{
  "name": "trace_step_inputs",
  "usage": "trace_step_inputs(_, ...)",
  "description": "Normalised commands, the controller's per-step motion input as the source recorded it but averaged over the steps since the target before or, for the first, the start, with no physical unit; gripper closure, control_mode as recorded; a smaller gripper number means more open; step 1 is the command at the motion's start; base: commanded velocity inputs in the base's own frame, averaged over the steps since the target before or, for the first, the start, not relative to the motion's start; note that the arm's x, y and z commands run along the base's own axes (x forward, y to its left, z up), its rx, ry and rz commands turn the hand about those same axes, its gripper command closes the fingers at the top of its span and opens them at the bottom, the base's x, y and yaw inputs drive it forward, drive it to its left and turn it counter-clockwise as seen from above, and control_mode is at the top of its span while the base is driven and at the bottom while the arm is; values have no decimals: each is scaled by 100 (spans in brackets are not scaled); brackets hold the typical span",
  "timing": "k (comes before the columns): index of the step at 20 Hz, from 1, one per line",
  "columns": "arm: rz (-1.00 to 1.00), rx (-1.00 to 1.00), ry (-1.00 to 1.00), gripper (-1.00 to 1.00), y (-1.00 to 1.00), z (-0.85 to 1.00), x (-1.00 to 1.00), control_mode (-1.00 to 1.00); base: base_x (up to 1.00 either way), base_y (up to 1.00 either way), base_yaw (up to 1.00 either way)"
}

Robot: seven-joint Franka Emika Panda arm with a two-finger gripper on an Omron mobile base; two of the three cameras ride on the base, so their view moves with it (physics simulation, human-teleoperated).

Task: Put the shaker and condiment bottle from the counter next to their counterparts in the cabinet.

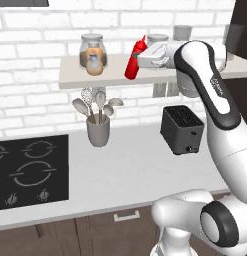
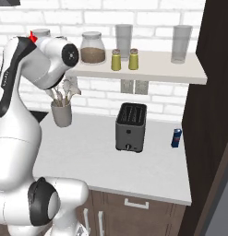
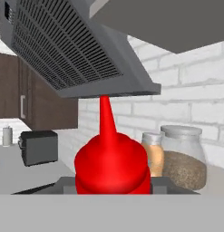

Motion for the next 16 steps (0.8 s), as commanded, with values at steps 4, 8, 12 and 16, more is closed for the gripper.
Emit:
trace_step_inputs(4, 1, 0, 5, 100, 1, 18, 2, -100, 0, 0, 0)
trace_step_inputs(8, 2, -2, 0, 100, 7, 16, 1, -100, 0, 0, 0)
trace_step_inputs(12, 0, -28, -7, 100, 0, -2, 0, -100, 0, 0, 0)
trace_step_inputs(16, 0, -30, -4, 100, 0, -13, 0, -100, 0, 0, 0)
